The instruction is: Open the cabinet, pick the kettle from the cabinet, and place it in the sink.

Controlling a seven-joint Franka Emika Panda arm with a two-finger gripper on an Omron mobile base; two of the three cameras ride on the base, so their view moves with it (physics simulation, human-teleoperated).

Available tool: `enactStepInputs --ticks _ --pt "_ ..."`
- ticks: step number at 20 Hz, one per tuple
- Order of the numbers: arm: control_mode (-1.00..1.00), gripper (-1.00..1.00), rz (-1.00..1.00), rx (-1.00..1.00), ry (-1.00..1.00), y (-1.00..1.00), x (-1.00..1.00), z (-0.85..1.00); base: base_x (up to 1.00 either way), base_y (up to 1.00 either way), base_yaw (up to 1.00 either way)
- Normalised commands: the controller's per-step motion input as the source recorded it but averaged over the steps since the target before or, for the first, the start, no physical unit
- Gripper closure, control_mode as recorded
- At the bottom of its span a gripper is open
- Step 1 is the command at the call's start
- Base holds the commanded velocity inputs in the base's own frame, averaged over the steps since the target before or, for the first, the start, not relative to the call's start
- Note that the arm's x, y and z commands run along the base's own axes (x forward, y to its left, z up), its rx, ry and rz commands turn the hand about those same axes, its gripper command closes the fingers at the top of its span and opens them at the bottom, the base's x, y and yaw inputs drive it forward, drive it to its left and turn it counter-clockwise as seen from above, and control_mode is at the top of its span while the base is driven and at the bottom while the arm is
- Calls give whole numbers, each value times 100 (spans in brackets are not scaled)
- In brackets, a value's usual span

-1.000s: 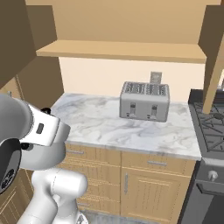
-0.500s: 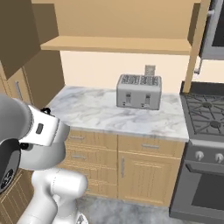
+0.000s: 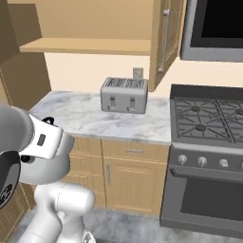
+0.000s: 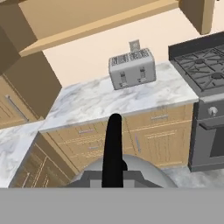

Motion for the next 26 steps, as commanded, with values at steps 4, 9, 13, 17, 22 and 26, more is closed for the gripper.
enactStepInputs --ticks 4,9,13,17,22,26 --pt "100 100 0 0 0 0 0 0 0 -87 -3" --pt "100 100 0 0 0 0 0 0 0 -84 -3" --pt "100 100 0 0 0 0 0 0 -4 -82 -4" --pt "100 100 0 0 0 0 0 0 0 -70 -7" --pt "100 100 0 0 0 0 0 0 0 -64 -16" --pt "100 100 0 0 0 0 0 0 0 -58 -18"
